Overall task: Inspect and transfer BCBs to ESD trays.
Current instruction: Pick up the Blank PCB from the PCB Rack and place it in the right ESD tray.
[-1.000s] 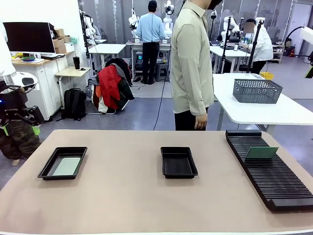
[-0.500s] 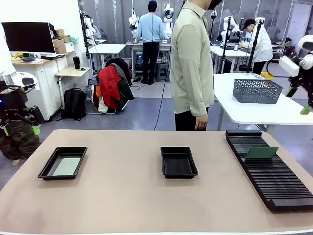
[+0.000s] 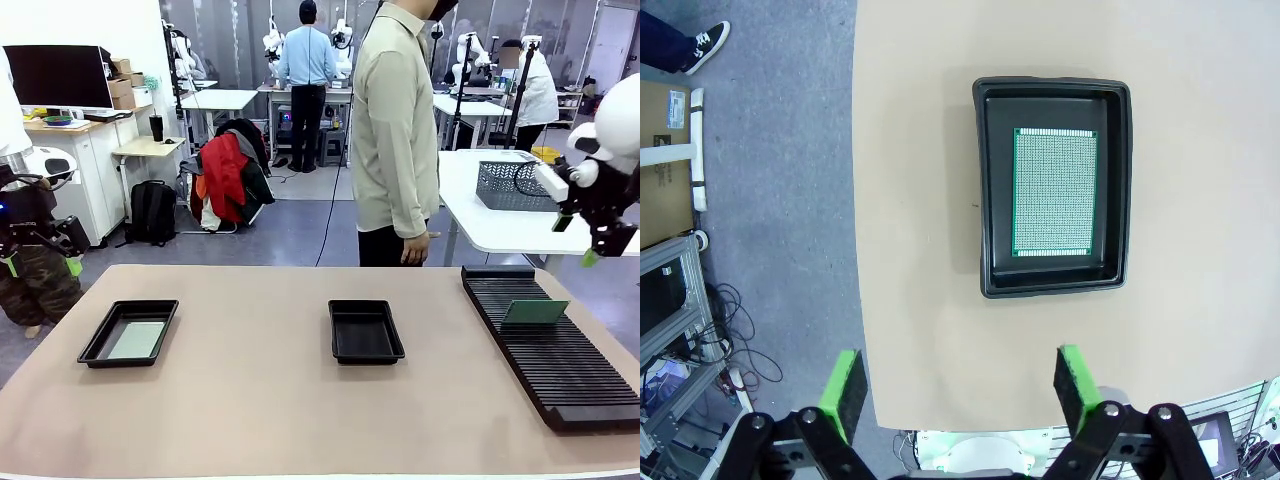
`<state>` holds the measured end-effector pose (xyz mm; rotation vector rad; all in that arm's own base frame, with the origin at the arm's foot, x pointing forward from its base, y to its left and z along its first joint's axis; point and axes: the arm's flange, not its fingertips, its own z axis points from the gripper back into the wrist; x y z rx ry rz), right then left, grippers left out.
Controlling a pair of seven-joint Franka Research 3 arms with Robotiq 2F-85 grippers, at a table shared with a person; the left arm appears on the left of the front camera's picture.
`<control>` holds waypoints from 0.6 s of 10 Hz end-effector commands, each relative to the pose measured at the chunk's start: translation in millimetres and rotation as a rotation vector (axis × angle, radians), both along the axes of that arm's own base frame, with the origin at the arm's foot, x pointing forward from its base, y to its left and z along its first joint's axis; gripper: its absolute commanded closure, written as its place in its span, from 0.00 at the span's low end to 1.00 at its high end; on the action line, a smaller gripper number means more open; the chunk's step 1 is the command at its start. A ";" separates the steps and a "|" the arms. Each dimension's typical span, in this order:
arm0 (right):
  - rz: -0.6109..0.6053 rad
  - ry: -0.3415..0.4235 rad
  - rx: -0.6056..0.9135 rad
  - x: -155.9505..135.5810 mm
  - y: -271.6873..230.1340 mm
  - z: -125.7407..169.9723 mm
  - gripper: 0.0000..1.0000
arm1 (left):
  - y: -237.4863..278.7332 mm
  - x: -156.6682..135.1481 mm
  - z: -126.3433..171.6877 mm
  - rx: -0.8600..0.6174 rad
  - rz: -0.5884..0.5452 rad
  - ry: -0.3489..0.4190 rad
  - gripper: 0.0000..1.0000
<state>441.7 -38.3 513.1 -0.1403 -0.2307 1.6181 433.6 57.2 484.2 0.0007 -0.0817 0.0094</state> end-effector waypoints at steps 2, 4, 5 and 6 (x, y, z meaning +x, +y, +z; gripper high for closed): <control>0.031 0.000 0.010 27.0 4.5 -36.7 0.00 | -0.4 1.2 -2.5 -0.002 0.002 -0.010 0.00; 0.025 0.019 0.012 44.3 1.8 -63.1 0.00 | -0.4 1.2 -2.5 -0.002 0.002 -0.010 0.00; 0.016 0.027 0.016 52.0 0.7 -76.0 0.00 | -0.4 1.2 -2.5 -0.002 0.002 -0.010 0.00; 0.009 0.037 0.013 57.6 -1.5 -88.3 0.00 | -0.4 1.2 -2.5 -0.002 0.002 -0.010 0.00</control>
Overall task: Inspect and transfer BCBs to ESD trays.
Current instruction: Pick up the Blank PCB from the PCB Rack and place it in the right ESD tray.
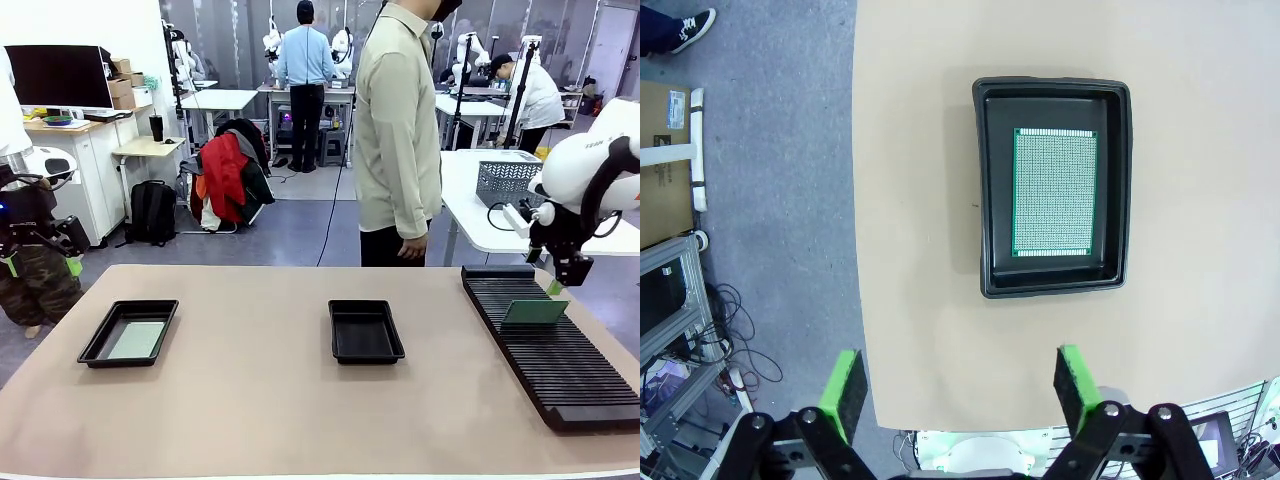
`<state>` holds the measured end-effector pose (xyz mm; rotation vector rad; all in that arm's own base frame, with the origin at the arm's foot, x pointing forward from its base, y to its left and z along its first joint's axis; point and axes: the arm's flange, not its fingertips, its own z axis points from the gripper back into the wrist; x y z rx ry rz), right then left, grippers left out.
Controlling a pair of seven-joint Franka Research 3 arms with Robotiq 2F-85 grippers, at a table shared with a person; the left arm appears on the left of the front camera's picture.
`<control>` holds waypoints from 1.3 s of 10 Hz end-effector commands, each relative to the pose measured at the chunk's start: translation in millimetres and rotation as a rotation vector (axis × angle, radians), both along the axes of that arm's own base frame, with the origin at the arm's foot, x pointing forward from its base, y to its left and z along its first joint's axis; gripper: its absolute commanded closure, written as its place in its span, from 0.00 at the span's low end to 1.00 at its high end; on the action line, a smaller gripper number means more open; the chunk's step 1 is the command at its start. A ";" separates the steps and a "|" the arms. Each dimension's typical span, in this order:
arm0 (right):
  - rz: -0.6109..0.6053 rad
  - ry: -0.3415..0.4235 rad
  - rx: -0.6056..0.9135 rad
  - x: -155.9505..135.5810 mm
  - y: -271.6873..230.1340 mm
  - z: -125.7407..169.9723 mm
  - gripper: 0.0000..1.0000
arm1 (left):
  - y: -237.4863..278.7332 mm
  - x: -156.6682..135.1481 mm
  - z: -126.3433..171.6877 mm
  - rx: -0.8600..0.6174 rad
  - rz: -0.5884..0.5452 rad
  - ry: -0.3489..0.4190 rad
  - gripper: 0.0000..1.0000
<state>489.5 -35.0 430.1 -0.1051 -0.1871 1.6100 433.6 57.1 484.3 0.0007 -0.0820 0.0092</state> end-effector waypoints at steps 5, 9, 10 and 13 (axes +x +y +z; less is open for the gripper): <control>-0.023 0.048 0.015 22.5 -18.1 -52.3 0.00 | -0.3 1.1 -2.6 -0.002 0.003 -0.010 0.00; -0.055 0.060 0.023 24.0 -29.9 -73.0 0.00 | -0.3 1.1 -2.6 -0.002 0.003 -0.010 0.00; -0.063 0.062 0.025 24.1 -31.2 -76.7 0.00 | -0.3 1.1 -2.6 -0.002 0.003 -0.010 0.00; -0.075 0.054 0.044 25.2 -34.3 -83.8 0.00 | -0.3 1.1 -2.6 -0.002 0.003 -0.010 0.00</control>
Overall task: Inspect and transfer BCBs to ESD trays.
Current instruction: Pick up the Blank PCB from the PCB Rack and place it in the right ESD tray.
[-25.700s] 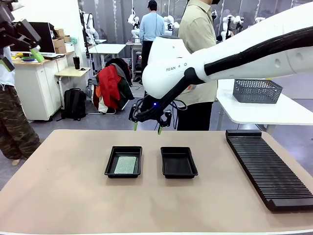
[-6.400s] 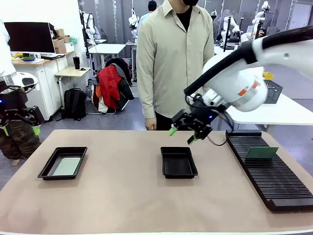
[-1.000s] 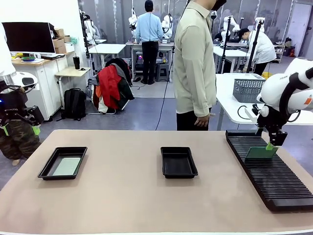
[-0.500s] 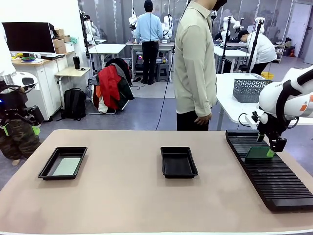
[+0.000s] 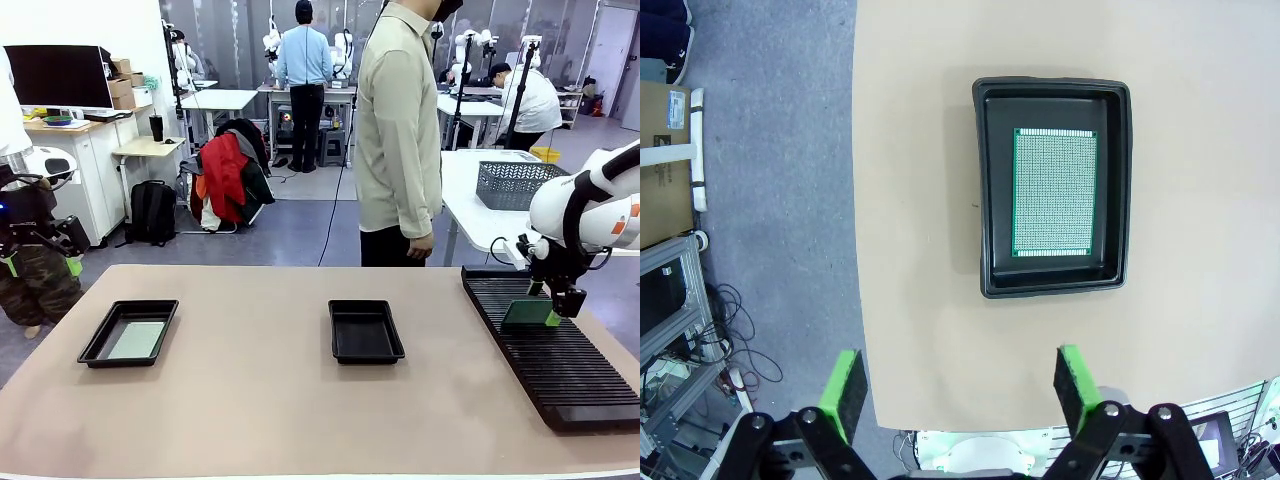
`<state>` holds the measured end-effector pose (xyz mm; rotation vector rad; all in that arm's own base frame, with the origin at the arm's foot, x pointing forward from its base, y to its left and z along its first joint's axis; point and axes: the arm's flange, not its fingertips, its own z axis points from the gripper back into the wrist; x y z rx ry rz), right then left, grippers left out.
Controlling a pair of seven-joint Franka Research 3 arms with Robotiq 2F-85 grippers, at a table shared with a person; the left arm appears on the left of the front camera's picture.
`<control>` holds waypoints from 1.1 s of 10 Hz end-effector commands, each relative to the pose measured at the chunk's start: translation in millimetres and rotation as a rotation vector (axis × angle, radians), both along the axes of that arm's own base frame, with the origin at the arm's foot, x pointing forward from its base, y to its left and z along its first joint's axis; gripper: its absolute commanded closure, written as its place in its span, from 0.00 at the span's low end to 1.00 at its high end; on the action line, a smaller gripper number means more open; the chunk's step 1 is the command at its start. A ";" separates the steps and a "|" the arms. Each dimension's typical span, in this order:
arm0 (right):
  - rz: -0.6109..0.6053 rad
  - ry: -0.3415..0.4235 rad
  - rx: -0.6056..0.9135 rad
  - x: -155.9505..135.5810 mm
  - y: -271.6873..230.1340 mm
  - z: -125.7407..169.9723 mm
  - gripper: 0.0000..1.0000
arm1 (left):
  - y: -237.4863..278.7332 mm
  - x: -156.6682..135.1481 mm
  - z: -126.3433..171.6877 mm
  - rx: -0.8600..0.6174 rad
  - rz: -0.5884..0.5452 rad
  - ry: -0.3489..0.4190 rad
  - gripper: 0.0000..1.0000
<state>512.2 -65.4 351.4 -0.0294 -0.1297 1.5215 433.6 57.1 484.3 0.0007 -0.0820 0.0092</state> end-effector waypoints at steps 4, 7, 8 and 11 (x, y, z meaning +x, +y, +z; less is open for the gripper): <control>0.000 0.000 0.000 0.0 0.0 0.0 0.00 | -0.3 1.1 -2.6 -0.002 0.003 -0.010 0.00; 0.000 0.000 0.000 0.0 0.0 0.0 0.00 | -0.3 1.1 -2.6 -0.002 0.003 -0.010 0.00; -0.001 -0.004 0.003 0.9 2.1 -0.7 0.00 | -0.3 1.1 -2.6 -0.002 0.003 -0.010 0.00; -0.016 -0.021 0.007 2.0 -2.2 -1.3 0.07 | -0.3 1.1 -2.6 -0.002 0.003 -0.010 0.00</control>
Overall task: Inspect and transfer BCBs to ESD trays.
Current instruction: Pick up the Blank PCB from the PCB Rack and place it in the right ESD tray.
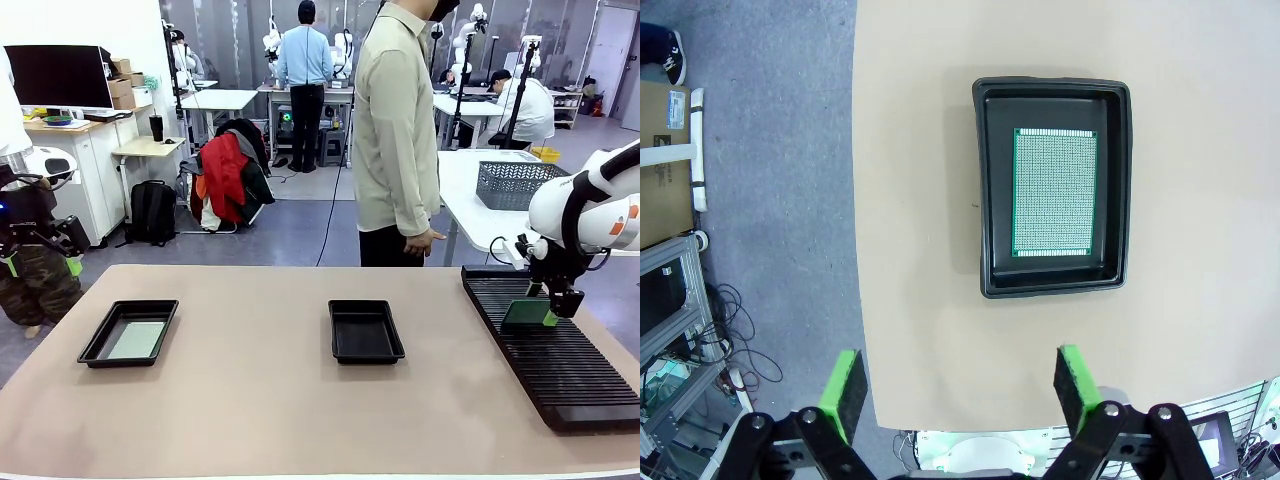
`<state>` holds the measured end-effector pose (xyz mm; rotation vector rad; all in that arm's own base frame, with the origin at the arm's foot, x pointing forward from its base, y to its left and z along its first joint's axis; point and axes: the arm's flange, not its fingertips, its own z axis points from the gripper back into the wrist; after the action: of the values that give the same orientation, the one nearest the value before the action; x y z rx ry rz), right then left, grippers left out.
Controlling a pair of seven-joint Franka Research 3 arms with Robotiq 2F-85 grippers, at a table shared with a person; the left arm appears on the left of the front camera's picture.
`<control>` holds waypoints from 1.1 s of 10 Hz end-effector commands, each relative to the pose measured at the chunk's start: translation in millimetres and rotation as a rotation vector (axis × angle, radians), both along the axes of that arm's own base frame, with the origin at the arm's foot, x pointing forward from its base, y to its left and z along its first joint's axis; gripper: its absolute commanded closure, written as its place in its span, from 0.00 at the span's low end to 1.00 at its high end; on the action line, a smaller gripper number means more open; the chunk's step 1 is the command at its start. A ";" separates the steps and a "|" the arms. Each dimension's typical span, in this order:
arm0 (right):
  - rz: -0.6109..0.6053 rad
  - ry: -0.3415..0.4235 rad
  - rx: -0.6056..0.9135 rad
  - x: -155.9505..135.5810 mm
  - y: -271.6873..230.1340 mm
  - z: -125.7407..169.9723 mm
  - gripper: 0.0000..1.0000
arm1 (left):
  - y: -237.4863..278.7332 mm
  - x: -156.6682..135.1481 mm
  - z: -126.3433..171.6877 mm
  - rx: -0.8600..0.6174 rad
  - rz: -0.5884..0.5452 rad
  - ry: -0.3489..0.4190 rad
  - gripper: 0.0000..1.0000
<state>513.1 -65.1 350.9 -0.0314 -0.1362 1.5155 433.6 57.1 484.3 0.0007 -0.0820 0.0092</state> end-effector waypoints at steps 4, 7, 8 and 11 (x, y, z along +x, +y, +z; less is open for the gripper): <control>-0.007 -0.018 0.006 2.5 -5.4 2.8 0.19 | -0.3 1.1 -2.6 -0.002 0.003 -0.010 0.00; -0.008 -0.008 -0.002 4.3 -4.5 4.6 0.36 | -0.3 1.1 -2.6 -0.002 0.003 -0.010 0.00; -0.010 -0.007 -0.002 4.5 -5.0 4.9 0.35 | -0.3 1.1 -2.6 -0.002 0.003 -0.010 0.00; -0.009 0.012 -0.004 6.7 -5.1 3.6 0.52 | -0.3 1.1 -2.6 -0.002 0.003 -0.010 0.00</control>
<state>515.7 -68.7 355.1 -0.0363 -0.1401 1.5098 433.6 57.1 484.3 0.0007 -0.0820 0.0092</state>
